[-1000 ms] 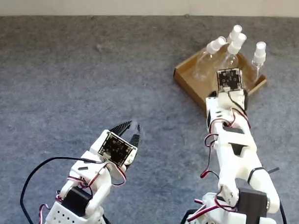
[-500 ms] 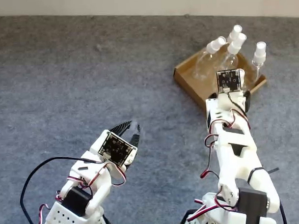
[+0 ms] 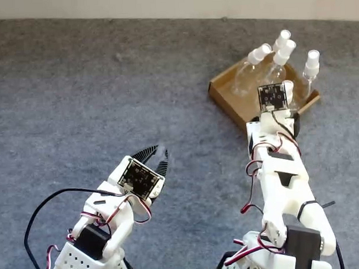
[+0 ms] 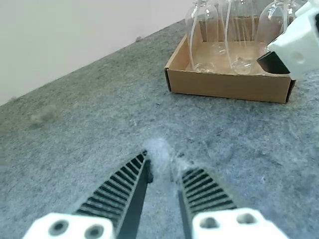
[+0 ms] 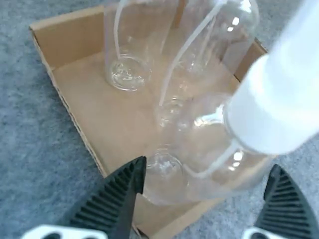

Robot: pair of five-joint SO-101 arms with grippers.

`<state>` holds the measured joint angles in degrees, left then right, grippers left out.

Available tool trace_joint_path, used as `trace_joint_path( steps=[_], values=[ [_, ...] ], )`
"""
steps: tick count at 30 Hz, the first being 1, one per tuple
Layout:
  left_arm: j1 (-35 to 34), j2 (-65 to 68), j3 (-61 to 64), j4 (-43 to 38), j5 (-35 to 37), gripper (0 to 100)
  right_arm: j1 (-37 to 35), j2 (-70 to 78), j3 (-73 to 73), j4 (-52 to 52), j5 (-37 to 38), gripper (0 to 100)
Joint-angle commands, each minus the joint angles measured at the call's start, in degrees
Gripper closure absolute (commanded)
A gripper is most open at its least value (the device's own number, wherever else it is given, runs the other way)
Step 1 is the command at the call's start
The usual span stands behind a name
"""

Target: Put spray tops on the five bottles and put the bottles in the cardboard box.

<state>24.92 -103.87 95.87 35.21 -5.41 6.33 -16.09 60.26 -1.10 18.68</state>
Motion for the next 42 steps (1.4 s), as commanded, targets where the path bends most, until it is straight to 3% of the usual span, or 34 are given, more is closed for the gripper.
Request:
trace_joint_path(
  steps=[1, 11, 24, 42],
  values=[
    [-0.57, -0.13, 1.19, 0.26, -0.62, 100, -0.31, -1.01, -3.30, 0.57, 0.62, 66.6],
    [-0.57, -0.13, 1.19, 0.26, -0.62, 100, -0.57, -6.99, -4.18, 4.88, 0.70, 60.1],
    [-0.57, -0.13, 1.19, 0.35, -0.62, 100, -0.57, -27.21, -4.62, 25.63, 0.35, 60.1],
    [-0.57, -0.13, 1.19, 0.26, -0.53, 100, -0.57, -54.02, -4.62, 44.53, 0.35, 61.8]
  ],
)
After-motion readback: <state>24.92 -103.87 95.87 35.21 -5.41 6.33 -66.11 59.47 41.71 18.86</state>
